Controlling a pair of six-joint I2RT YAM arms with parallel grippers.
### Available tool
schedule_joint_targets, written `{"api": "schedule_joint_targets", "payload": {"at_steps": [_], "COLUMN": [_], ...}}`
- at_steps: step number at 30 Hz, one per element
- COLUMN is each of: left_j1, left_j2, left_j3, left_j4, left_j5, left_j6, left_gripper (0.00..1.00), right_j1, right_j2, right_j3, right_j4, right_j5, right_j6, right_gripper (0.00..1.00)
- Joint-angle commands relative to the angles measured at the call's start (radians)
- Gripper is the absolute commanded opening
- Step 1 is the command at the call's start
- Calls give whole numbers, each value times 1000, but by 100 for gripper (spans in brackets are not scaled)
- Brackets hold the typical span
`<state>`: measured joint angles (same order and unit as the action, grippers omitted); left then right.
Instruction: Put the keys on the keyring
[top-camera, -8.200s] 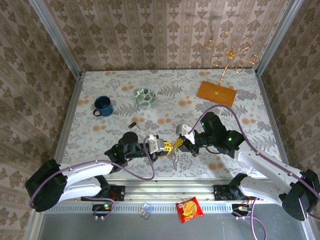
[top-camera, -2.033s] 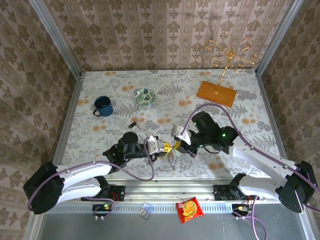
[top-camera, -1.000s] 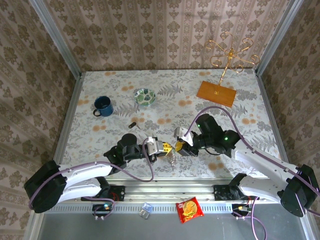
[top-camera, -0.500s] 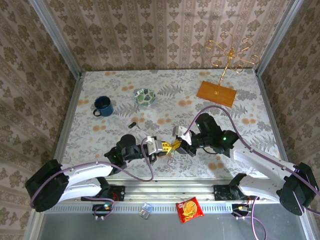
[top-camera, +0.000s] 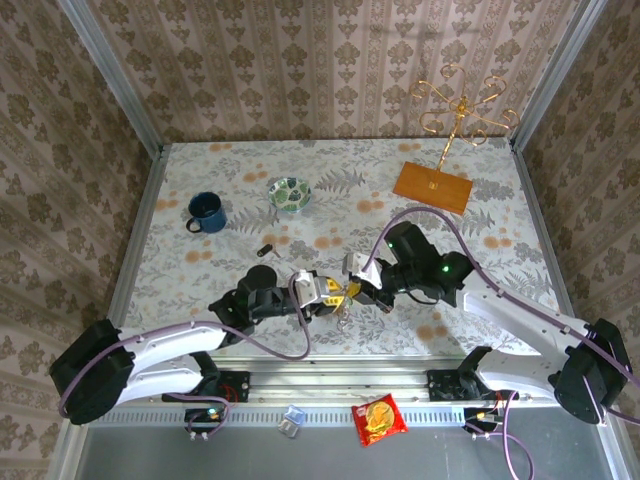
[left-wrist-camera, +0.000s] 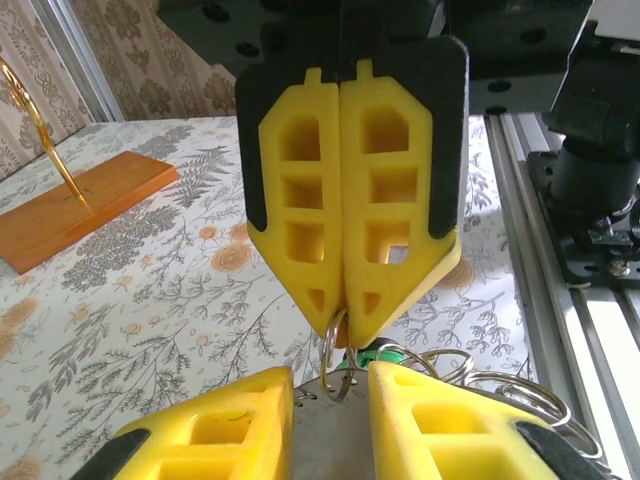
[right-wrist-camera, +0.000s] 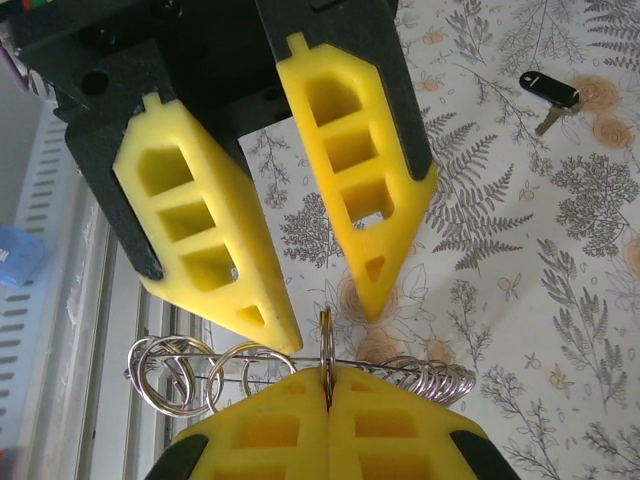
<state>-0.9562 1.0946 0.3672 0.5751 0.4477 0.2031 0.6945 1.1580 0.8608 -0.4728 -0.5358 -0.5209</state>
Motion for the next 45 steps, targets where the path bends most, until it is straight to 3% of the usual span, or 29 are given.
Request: {"api": "schedule_joint_targets", "payload": {"at_steps": [1,7,13,15,19,24,30,37,40,45], "left_j1": [-7,-7,-7,-7,-6,-6,-6,-7,-6,-6], "left_j2": [-18,-12,-11,-15,-31,-35,-31,-40,-45,-47], "left_j3": [61,89,100,96,74,37,24,17,8,4], "left_j4": [-126,-156,-184,-180,-147,-75,-38,-29,-13,-11], "left_j5": [1,16,34,39,45,51,54,47,37,31], "left_j6": [64,90,108,110,98,76,62,60,59,58], "left_gripper": [27,23,6,0,0,0,0,0,0,0], "right_j1": [29,87,92,73,16,-7,-8,-7,-12,-24], "right_j2": [27,74,59,31,-39,-92,-80,-57,-61,-67], "right_j3": [84,161,149,113,13,-59,-73,-63,-62,-61], "right_j4": [-142,-227,-166,-114,9,60,84,71,65,56], "right_j5": [52,111,71,46,17,11,-5,-27,-33,-29], "right_j6": [-98,-154,-129,-92,14,97,125,123,122,122], "right_gripper": [0,0,0,7,28,34,31,6,0,0]}}
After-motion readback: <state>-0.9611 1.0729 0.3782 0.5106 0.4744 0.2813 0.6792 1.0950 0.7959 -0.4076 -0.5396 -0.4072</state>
